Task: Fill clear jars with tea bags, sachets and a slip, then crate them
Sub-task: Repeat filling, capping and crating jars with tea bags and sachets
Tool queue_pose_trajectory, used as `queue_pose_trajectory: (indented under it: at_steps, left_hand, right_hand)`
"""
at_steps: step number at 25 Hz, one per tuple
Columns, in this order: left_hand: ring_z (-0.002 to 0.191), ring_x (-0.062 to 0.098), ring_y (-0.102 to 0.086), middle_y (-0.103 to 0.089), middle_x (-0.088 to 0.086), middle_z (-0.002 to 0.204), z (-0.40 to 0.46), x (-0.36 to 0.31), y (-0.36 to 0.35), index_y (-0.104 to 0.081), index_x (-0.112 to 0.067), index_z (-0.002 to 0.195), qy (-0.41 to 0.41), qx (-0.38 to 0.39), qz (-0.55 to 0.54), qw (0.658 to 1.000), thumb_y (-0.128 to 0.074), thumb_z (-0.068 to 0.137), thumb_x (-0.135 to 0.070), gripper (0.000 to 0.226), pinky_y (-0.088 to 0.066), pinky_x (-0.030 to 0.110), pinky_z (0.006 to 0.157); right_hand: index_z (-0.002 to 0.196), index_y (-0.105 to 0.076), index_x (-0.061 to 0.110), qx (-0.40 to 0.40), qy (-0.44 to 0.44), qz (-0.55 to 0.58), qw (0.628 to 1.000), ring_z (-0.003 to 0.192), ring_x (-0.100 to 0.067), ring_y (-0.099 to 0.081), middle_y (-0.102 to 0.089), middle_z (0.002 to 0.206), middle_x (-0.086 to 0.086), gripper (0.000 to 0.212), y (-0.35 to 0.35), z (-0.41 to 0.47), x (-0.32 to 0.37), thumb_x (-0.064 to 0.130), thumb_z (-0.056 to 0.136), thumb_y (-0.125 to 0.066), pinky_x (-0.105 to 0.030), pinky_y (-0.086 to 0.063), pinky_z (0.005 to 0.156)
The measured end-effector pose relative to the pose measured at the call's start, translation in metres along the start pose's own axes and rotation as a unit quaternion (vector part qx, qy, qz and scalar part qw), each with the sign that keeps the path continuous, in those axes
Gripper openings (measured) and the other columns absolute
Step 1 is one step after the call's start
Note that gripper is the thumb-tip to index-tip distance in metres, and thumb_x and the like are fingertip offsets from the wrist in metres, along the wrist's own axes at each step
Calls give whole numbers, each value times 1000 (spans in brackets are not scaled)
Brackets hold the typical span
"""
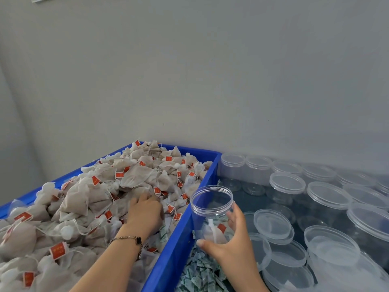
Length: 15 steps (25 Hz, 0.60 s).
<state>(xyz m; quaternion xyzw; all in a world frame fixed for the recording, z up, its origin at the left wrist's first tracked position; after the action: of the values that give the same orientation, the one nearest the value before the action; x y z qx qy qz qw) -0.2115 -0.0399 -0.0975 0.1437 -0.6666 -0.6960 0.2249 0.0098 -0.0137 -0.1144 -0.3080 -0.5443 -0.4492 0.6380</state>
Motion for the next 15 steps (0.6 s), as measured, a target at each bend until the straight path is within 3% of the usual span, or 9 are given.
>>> queue_pose_trajectory:
  at_steps: [2,4,6,7,9,11,13,15]
  left_hand:
    - [142,24,-14,-26,-8,156,0,-1,-8,-60,-32,126,-10,48,29,998,-47,94,-24,36,-18,43,109]
    - [142,23,-17,-30,-4,154,0,0,-11,-53,-27,133,7,67,30,997,-42,93,-17,43,-18,44,110]
    - [129,20,-40,-52,0,135,1,2,-5,-59,-20,121,35,14,-16,999,-44,93,-18,32,-33,38,103]
    - [112,19,-54,-62,2,120,3,5,2,-65,-17,108,58,-29,-84,994,-48,92,-19,23,-43,33,93]
    - [70,15,-63,-69,6,84,2,8,21,-69,-12,81,107,-72,-290,948,-58,89,-17,15,-53,29,66]
    - [49,12,-53,-65,5,64,0,10,41,-67,-15,71,124,-104,-437,885,-65,82,-9,12,-48,25,50]
    - [55,16,-57,-62,3,67,-4,8,55,-60,-22,80,133,-106,-527,833,-67,79,-1,22,-54,30,55]
    - [75,28,-66,-64,10,84,-5,6,62,-61,-17,96,145,-92,-599,782,-65,81,4,26,-59,46,74]
  right_hand:
    - [125,-20,57,-1,-1,-2,1000,116,-3,-41,-36,121,31,107,0,0,0,15,56,-90,-18,-34,89]
    - [127,-19,56,0,-1,-6,1000,117,-4,-42,-36,124,28,108,1,0,0,15,56,-90,-19,-35,91]
    - [128,-19,55,3,-4,-8,1000,118,-6,-42,-36,128,24,110,1,0,0,15,55,-90,-22,-37,94]
    - [129,-19,54,4,-4,-9,1000,120,-7,-41,-36,129,22,110,1,0,0,15,55,-90,-23,-37,96]
    - [129,-21,55,3,-7,-5,1000,120,-8,-42,-36,129,22,110,1,1,-1,13,55,-90,-25,-38,96]
    - [130,-22,54,1,-9,-2,1000,118,-7,-42,-37,127,23,110,1,2,-1,11,55,-90,-23,-38,93]
    - [133,-23,51,2,-13,-4,1000,117,-6,-41,-37,125,24,111,0,2,-1,11,55,-90,-23,-38,93]
    - [139,-23,47,4,-18,-7,1000,117,-6,-39,-36,128,22,114,-1,1,-1,11,54,-90,-26,-38,98]
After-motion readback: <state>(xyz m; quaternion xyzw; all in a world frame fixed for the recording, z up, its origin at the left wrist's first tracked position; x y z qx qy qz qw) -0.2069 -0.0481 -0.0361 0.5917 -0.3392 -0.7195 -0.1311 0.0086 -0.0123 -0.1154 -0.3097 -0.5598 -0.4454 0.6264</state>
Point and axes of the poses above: each hand's wrist, its own z-axis towards the middle knuckle, its own y-axis out of the back of the hand, x = y × z, the point moved 2 cm from there along z, towards the middle knuckle
